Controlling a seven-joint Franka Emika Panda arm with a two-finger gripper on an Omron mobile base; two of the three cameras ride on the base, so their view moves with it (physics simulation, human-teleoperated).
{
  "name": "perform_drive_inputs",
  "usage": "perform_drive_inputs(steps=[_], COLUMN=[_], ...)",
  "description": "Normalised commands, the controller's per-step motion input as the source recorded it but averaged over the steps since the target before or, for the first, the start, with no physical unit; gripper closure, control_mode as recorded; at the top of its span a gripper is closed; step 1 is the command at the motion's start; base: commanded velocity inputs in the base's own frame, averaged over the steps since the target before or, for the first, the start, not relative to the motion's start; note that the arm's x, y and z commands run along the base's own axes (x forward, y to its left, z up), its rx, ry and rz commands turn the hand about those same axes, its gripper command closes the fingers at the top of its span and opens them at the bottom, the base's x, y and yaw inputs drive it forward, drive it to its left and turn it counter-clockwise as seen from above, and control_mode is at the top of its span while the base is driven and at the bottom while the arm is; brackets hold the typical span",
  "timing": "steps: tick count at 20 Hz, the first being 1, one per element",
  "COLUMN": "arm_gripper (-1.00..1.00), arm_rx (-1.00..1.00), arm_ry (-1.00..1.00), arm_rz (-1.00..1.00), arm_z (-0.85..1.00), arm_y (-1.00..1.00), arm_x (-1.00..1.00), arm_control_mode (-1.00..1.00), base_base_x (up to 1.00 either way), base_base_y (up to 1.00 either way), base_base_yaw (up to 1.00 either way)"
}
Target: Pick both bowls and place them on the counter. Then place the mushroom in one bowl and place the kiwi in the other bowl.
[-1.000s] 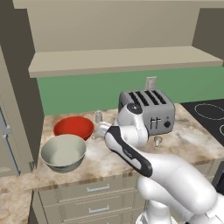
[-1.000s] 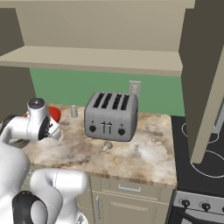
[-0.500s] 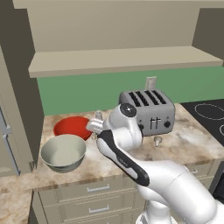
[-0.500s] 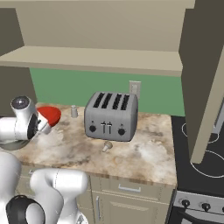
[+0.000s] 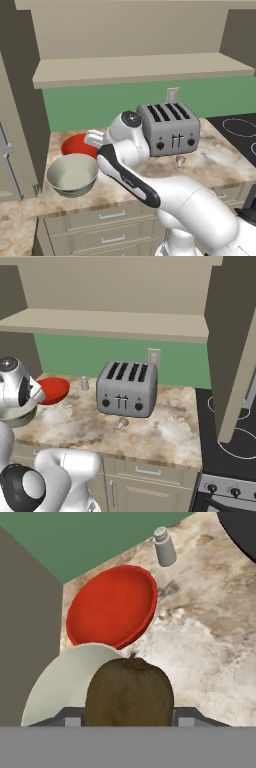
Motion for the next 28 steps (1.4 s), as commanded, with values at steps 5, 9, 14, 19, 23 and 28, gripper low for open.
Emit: perform_drive_inputs(steps=[5,9,14,19,23,28], arm_gripper=[1.0,1.0,1.0,1.0,1.0,1.0], arm_rx=[0.0,0.0,0.0,0.0,0.0,0.0], arm_ry=[0.0,0.0,0.02,0.16,0.15,0.08], arm_rz=[0.0,0.0,0.0,0.01,0.0,0.0], arm_z=[-0.04,-0.12,-0.12,-0.17,-0.21,-0.24], arm_y=[0.55,0.45,0.38,0.19,0.16,0.2], arm_x=[0.0,0.04,0.09,0.0,0.0,0.01], arm_control_mode=[-1.0,-1.0,-1.0,-1.0,-1.0,-1.0], base_base_x=[0.0,0.0,0.0,0.0,0.0,0.0], base_base_y=[0.0,0.0,0.0,0.0,0.0,0.0], base_base_yaw=[0.0,0.0,0.0,0.0,0.0,0.0])
